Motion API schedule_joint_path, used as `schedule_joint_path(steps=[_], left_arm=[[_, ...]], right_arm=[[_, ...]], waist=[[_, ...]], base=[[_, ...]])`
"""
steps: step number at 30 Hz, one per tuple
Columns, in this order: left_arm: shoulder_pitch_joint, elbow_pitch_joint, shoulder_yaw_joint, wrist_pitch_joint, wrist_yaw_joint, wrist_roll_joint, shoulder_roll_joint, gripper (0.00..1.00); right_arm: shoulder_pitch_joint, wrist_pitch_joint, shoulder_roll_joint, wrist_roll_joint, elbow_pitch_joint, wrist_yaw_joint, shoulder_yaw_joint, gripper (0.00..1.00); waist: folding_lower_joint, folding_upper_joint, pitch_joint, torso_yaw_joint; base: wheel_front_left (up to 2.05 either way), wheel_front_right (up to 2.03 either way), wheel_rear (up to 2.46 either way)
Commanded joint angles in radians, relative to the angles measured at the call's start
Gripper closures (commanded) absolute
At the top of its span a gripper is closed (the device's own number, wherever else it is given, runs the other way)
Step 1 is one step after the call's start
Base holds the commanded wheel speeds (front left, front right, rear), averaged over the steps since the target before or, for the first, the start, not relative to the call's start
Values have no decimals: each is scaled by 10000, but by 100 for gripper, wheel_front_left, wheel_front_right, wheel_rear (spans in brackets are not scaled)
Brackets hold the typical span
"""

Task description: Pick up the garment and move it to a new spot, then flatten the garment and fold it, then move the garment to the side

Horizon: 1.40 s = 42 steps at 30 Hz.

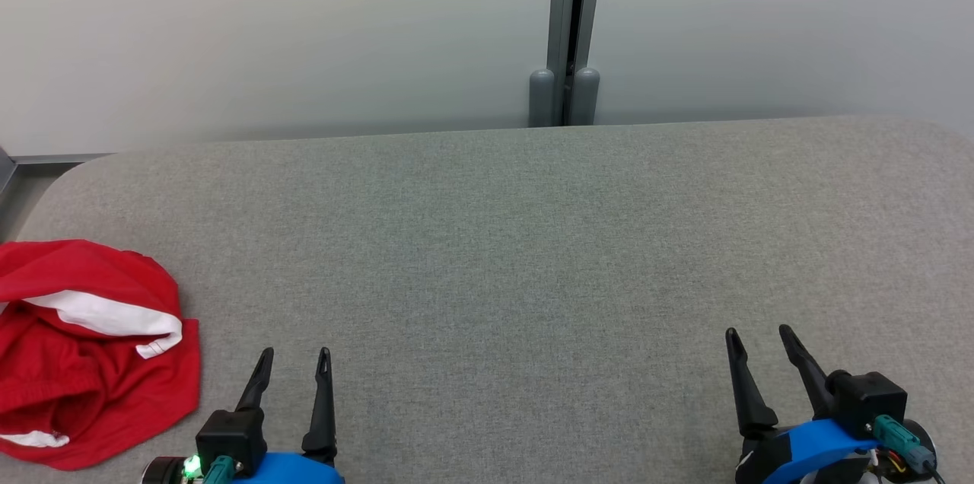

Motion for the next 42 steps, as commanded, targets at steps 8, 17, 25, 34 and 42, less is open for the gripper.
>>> schedule_joint_path(steps=[8,17,25,34,42], left_arm=[[42,-77,10,-163,131,233,24,0],[-109,-146,-6,-163,282,210,23,0],[-277,-110,-61,-162,354,144,24,0],[-1,-5,223,-162,535,-129,24,0],[359,-70,635,-154,731,-378,13,0]], right_arm=[[84,-171,98,-237,5,4,-270,0],[63,-171,143,-263,-43,4,-449,0],[-12,-168,150,-161,-115,4,-368,0],[-48,-167,141,-14,-61,4,118,0],[-191,-164,40,14,149,3,742,0]], waist=[[0,0,55,-3],[0,0,229,105],[0,0,505,912],[0,0,651,2835],[0,0,775,4325]], base=[[0,0,0],[0,0,0],[0,0,0],[0,0,0],[0,0,0]])
